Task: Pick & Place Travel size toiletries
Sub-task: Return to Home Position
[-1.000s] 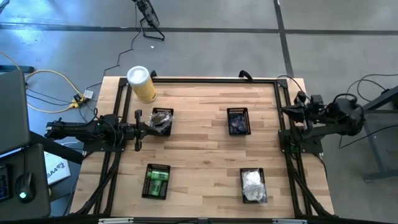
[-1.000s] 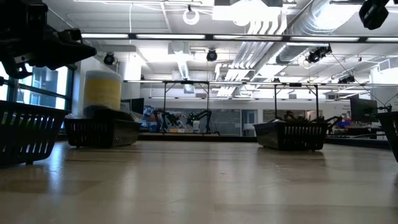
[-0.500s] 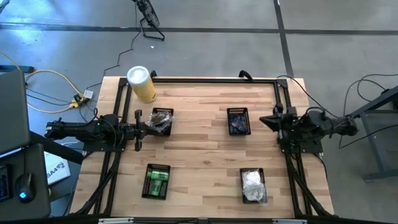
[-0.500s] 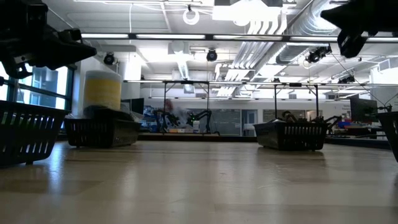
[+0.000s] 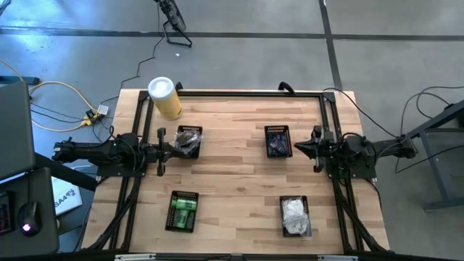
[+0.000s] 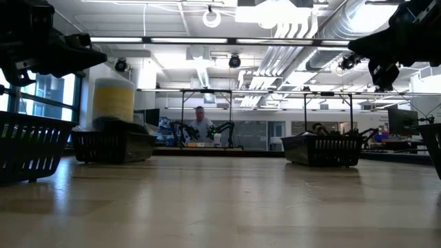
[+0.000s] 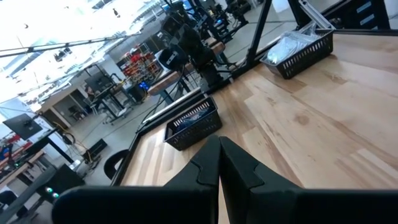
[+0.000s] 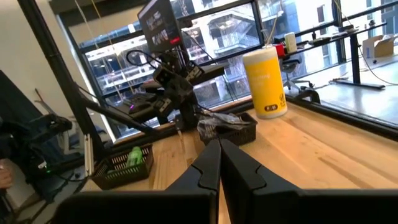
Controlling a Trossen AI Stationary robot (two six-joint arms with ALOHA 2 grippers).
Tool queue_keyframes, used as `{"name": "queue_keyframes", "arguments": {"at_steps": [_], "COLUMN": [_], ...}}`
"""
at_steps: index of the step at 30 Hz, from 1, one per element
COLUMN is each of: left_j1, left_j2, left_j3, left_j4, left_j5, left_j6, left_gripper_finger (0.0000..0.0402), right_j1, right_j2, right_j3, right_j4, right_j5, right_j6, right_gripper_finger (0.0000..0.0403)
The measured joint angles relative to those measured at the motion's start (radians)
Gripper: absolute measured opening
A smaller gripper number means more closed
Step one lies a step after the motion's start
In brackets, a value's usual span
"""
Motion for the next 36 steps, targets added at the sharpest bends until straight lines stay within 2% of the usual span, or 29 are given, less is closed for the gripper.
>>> {"name": "queue_keyframes", "arguments": {"at_steps": [14,36], "left_j1": [0.0,0.0], "left_j2": [0.0,0.0], "left_j3": [0.003,0.007], "left_j4": [0.012,0.013], "left_j5": [0.003,0.003], "left_j6": [-0.025,-0.025], "left_gripper_finger": [0.0,0.0], "right_j1": [0.0,0.0], "right_j2": [0.0,0.001], "right_j3": [-0.014,-0.014], "right_j4": [-0.077,-0.077], "right_j5": [0.0,0.0], "right_j6": [-0.003,-0.003], "right_gripper_finger": [0.0002,0.0002]}}
